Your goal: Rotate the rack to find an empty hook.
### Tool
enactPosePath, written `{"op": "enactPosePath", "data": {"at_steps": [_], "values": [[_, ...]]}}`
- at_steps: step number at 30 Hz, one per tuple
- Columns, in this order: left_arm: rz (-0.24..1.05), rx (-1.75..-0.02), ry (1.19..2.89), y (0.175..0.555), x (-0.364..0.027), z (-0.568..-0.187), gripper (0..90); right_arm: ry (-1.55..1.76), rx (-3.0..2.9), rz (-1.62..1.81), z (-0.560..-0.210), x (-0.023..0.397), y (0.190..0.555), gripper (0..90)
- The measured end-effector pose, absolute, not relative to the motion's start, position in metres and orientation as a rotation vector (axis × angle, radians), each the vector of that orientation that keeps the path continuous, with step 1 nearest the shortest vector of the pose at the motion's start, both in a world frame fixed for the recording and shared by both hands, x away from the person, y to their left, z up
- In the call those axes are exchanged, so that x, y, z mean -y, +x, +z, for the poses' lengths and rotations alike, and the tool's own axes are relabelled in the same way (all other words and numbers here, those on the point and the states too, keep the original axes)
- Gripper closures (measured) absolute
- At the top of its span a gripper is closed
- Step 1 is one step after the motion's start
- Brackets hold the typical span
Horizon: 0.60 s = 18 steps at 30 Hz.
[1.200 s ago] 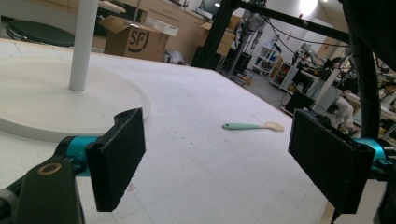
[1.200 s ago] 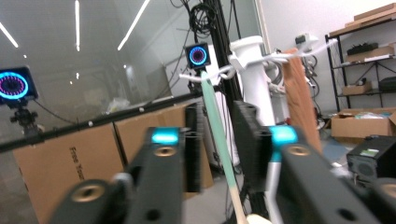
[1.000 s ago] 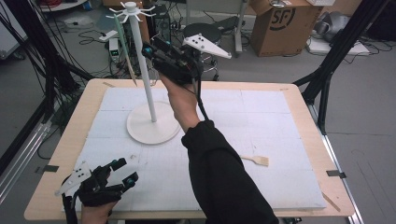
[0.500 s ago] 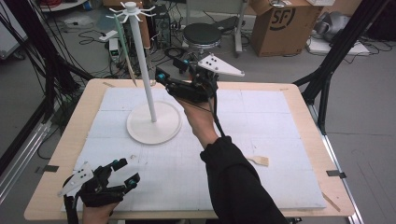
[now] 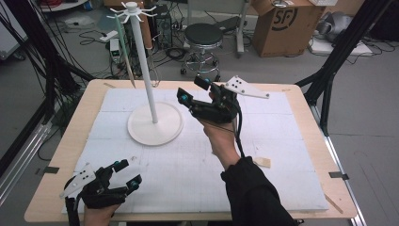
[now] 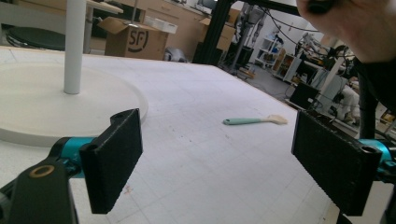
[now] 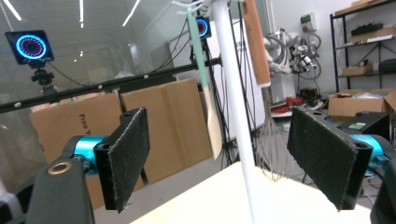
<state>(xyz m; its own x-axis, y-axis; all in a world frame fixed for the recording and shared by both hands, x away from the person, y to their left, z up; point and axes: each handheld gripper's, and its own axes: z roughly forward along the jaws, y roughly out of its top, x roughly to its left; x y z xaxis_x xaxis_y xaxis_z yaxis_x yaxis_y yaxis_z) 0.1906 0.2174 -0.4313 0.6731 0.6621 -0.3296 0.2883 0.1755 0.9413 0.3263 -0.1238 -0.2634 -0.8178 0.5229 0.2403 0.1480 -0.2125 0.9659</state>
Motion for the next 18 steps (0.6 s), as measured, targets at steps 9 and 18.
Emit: {"op": "enactPosePath", "data": {"at_steps": [9, 18], "values": [[0.321, -0.852, 1.421, 0.189, -0.217, -0.430, 16.7, 0.825, -1.791, 2.112, -0.279, 0.142, 0.308, 20.8], [0.320, -0.854, 1.413, 0.189, -0.218, -0.430, 16.7, 0.863, -1.811, 2.048, -0.299, 0.165, 0.298, 20.8]]}}
